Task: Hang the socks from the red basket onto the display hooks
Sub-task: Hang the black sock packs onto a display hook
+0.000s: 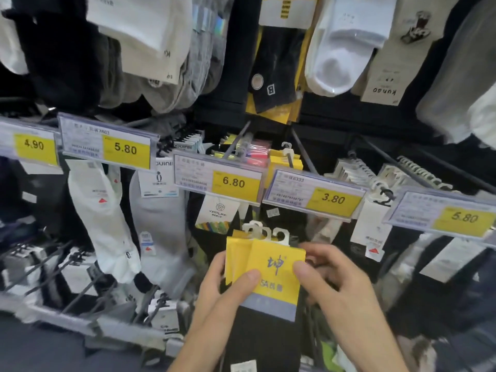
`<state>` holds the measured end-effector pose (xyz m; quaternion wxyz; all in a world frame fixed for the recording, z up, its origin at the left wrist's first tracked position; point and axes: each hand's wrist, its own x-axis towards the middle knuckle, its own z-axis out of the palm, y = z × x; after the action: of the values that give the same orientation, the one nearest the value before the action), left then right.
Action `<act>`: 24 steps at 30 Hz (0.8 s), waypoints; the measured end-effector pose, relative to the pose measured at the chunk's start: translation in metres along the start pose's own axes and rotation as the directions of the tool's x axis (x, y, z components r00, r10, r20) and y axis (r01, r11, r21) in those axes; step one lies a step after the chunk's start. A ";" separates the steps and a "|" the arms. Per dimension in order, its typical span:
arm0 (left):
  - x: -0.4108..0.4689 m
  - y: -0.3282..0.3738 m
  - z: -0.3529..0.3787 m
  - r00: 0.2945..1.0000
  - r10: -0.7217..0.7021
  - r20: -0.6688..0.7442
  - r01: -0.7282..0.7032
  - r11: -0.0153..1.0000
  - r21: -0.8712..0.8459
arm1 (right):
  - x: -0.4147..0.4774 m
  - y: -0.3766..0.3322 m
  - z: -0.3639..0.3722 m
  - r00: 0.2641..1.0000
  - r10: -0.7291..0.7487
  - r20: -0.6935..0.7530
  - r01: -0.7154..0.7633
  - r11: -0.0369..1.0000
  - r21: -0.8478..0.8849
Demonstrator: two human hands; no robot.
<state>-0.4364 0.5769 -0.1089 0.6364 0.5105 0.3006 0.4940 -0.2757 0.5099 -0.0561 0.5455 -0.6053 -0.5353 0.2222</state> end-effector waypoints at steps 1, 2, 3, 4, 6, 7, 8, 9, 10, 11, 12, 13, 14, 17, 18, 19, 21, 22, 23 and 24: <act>0.000 0.000 0.001 1.000 -0.002 -0.001 0.002 1.000 0.004 | -0.004 0.004 0.000 0.999 0.017 0.037 -0.017 1.000 0.003; -0.002 0.001 0.003 1.000 -0.014 -0.005 0.014 1.000 0.018 | -0.004 0.009 0.001 0.998 0.022 0.053 -0.022 1.000 0.000; -0.003 0.001 0.004 1.000 -0.019 0.011 0.019 1.000 0.015 | -0.004 0.009 0.001 0.997 0.049 0.063 -0.051 0.998 0.029; -0.004 0.001 0.004 0.999 -0.031 0.029 0.031 1.000 -0.001 | -0.004 0.010 -0.002 0.993 0.078 0.085 -0.082 0.996 0.046; -0.005 0.000 0.004 0.996 -0.046 0.071 0.047 0.999 -0.019 | -0.003 0.012 -0.008 0.991 0.092 0.100 -0.101 0.991 0.089; -0.005 0.001 0.005 0.996 -0.039 0.085 0.040 0.999 -0.008 | -0.004 0.012 -0.010 0.990 0.083 0.110 -0.094 0.990 0.102; -0.005 0.000 0.005 0.997 -0.024 0.079 0.024 1.000 0.005 | -0.004 0.011 -0.013 0.988 0.082 0.133 -0.096 0.990 0.103; -0.005 -0.001 0.005 0.997 -0.006 0.072 0.006 1.000 0.011 | -0.004 0.013 -0.015 0.985 0.088 0.151 -0.108 0.986 0.129; -0.006 -0.002 0.005 0.998 0.007 0.066 -0.008 1.000 0.016 | -0.005 0.014 -0.016 0.983 0.093 0.157 -0.115 0.984 0.137; -0.006 -0.001 0.006 0.998 0.015 0.063 -0.016 1.000 0.013 | -0.005 0.016 -0.017 0.983 0.092 0.158 -0.117 0.981 0.152; -0.007 0.000 0.007 0.998 0.020 0.051 -0.020 1.000 0.007 | -0.005 0.018 -0.018 0.984 0.083 0.158 -0.110 0.980 0.166; -0.007 0.001 0.007 0.999 0.025 0.028 -0.026 1.000 0.006 | -0.005 0.019 -0.019 0.984 0.074 0.159 -0.105 0.974 0.201; -0.006 0.003 0.008 0.999 0.036 0.006 -0.036 0.999 0.015 | -0.005 0.020 -0.019 0.983 0.062 0.173 -0.103 0.966 0.237; -0.002 0.006 0.005 0.997 0.065 -0.052 -0.062 0.996 0.057 | 0.002 0.024 -0.019 0.983 0.117 0.138 -0.168 0.872 0.459; -0.001 0.007 0.003 0.995 0.067 -0.074 -0.063 0.996 0.057 | 0.008 0.025 -0.021 0.986 0.148 0.071 -0.163 0.843 0.512; 0.001 0.009 0.000 0.993 0.068 -0.096 -0.064 0.997 0.054 | 0.016 0.026 -0.022 0.986 0.166 -0.015 -0.136 0.849 0.511; 0.001 0.014 -0.005 0.991 0.071 -0.117 -0.066 0.997 0.041 | 0.036 0.025 -0.024 0.980 0.121 -0.157 -0.056 0.929 0.366; 0.001 0.016 -0.007 0.991 0.071 -0.114 -0.068 0.997 0.028 | 0.049 0.024 -0.023 0.980 0.078 -0.184 -0.026 0.963 0.267; 0.000 0.017 -0.008 0.992 0.071 -0.106 -0.070 0.997 0.021 | 0.061 0.022 -0.021 0.982 0.042 -0.185 -0.009 0.984 0.175; 0.000 0.018 -0.008 0.992 0.073 -0.098 -0.072 0.997 0.021 | 0.073 0.021 -0.018 0.986 0.019 -0.166 -0.002 0.994 0.105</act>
<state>-0.4492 0.5791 -0.0943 0.5980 0.5015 0.3171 0.5388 -0.2277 0.5708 -0.0464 0.6180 -0.5953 -0.4724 0.2014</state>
